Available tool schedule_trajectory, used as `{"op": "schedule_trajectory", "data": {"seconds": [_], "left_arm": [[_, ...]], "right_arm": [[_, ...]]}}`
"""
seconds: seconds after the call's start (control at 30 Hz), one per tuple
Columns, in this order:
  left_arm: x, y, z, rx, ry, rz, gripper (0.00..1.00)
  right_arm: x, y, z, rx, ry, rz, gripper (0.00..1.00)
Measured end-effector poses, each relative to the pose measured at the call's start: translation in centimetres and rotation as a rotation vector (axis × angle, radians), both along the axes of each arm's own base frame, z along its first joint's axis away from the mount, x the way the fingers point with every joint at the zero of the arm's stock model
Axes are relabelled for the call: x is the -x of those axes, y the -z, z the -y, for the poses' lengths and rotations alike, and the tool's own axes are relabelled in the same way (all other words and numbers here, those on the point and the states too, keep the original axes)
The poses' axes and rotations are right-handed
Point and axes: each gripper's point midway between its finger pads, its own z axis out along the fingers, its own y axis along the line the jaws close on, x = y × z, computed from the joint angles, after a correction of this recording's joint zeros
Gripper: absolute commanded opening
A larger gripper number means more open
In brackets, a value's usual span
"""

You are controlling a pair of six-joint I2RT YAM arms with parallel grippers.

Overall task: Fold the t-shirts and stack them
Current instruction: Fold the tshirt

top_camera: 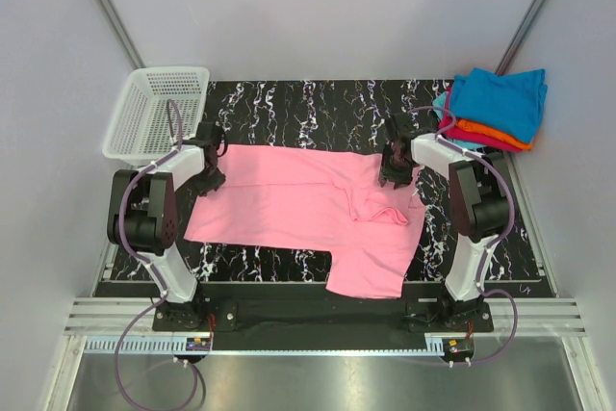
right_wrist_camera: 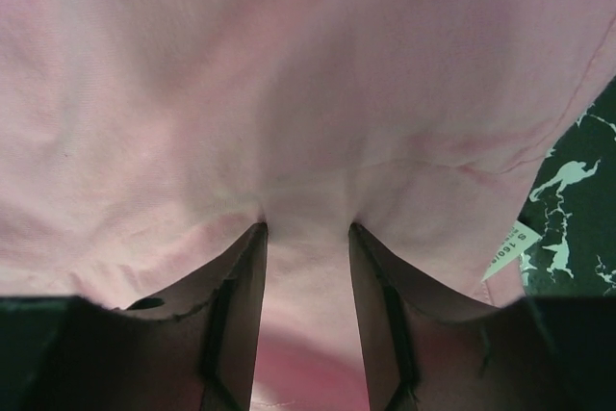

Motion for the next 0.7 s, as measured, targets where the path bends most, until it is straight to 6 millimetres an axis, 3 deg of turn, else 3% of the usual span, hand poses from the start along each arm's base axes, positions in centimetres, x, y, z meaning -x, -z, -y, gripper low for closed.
{"op": "schedule_trajectory", "data": {"seconds": [0.47,0.7], "left_arm": [[-2.0,0.0,2.2,0.144,0.018,0.073,0.4],[-3.0,0.5,2.7,0.184,0.003,0.087,0.39]], "right_arm": [[-2.4,0.2,2.7,-0.073,0.075,-0.017,0.43],[-2.7,0.2,2.9,-0.066,0.073,-0.023,0.42]]}}
